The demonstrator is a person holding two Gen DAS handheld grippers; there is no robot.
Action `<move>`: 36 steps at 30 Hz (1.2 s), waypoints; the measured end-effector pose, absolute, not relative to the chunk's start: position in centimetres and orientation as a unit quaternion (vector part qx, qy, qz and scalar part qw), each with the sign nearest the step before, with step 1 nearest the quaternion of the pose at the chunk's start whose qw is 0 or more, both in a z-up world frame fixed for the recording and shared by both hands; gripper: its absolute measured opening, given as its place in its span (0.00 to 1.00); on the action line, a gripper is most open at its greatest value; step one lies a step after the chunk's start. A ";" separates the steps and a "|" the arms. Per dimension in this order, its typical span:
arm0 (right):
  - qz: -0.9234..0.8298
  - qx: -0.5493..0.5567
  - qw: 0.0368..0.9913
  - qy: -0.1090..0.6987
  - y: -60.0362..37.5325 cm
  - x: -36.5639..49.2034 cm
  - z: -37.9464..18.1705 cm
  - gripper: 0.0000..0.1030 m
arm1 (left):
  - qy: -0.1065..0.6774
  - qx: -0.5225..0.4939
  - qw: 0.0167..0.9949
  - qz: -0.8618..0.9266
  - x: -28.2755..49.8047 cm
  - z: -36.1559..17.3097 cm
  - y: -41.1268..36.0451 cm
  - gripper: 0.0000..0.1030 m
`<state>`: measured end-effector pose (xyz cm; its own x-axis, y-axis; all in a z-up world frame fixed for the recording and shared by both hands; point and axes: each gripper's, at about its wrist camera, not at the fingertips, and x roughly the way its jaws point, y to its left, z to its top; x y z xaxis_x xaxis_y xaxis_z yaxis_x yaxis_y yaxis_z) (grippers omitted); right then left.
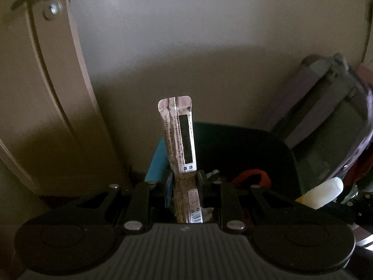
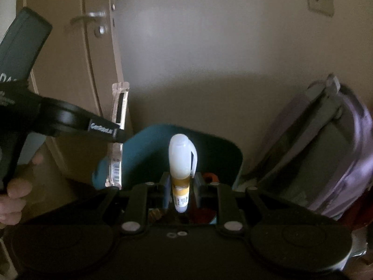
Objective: Collect trash
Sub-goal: 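Lower the strip and tube into the teal bin and open both tools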
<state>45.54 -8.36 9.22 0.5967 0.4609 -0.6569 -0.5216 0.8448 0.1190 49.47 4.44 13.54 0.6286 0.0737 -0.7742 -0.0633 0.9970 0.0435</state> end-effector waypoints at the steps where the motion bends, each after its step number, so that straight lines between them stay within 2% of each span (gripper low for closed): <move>1: 0.278 -0.046 0.889 0.362 -8.1 46.0 8.6 0.19 | 0.435 0.007 0.900 0.037 49.9 13.0 4.5 0.21; 15: 0.285 -0.092 0.858 0.417 -5.1 49.5 3.8 0.19 | 0.533 0.025 0.846 -0.004 53.9 6.1 3.3 0.21; 21: 0.279 -0.097 0.860 0.417 -4.5 50.0 4.2 0.25 | 0.552 0.004 0.834 -0.002 53.9 5.3 3.6 0.24; 23: 0.279 -0.097 0.861 0.415 -4.4 49.5 4.1 0.28 | 0.551 -0.005 0.834 -0.001 53.7 5.4 3.7 0.30; 25: 0.278 -0.103 0.863 0.410 -4.4 49.0 4.4 0.31 | 0.546 -0.009 0.838 -0.009 53.0 5.8 3.7 0.44; 26: 0.277 -0.105 0.864 0.407 -4.4 48.8 4.6 0.33 | 0.542 -0.009 0.840 -0.009 52.7 6.0 3.5 0.59; 27: 0.277 -0.105 0.865 0.404 -4.5 48.4 4.9 0.34 | 0.535 -0.008 0.845 -0.006 52.0 6.1 3.8 0.66; 36: 0.274 -0.078 0.880 0.379 -7.1 44.4 8.3 0.44 | 0.480 -0.025 0.877 -0.005 48.2 9.9 3.9 0.66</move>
